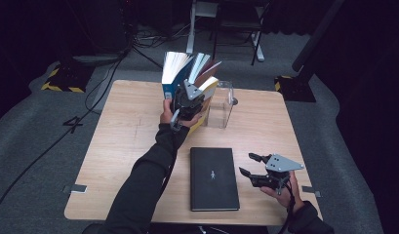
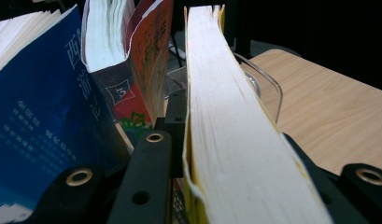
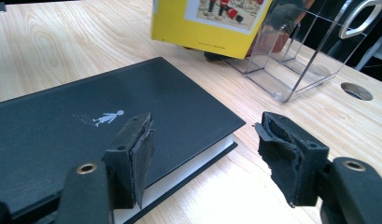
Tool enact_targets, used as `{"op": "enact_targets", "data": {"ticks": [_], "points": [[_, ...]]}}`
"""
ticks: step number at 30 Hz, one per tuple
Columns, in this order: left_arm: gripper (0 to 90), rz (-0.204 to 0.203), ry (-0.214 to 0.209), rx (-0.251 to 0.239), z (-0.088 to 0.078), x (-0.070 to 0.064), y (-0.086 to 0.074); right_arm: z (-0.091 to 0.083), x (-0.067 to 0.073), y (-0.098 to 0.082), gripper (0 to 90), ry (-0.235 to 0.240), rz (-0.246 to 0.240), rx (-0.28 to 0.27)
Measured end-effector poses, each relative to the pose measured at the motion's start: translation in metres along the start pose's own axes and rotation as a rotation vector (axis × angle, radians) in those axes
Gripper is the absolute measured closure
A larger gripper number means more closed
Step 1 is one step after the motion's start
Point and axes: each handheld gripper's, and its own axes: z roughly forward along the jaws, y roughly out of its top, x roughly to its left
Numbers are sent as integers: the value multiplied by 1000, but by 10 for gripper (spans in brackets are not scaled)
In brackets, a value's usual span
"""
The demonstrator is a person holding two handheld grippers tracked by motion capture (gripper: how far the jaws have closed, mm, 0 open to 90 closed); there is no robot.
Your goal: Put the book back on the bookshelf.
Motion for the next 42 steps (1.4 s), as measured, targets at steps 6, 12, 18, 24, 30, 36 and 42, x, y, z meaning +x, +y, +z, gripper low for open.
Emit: {"op": "enact_targets", "data": {"ticks": [6, 12, 18, 24, 30, 36, 42], "points": [[747, -36, 36, -8, 19, -3, -3, -1, -1, -1, 365, 5, 2, -6], [747, -64, 39, -37, 29, -4, -9, -1, -2, -1, 365, 11, 12, -7], [743, -46, 1, -18, 22, -2, -16, 1, -2, -2, 365, 18, 13, 1], [732, -49, -39, -20, 10, 4, -27, 3, -1, -3, 362, 22, 9, 17], [679, -28, -40, 3, 6, 7, -20, 4, -1, -3, 362, 25, 6, 28], [646, -13, -66, 50, 9, 10, -12, 3, -2, -4, 361, 30, 8, 32], [730, 41, -66, 113, 11, 9, -4, 4, -2, -4, 361, 31, 10, 40]]}}
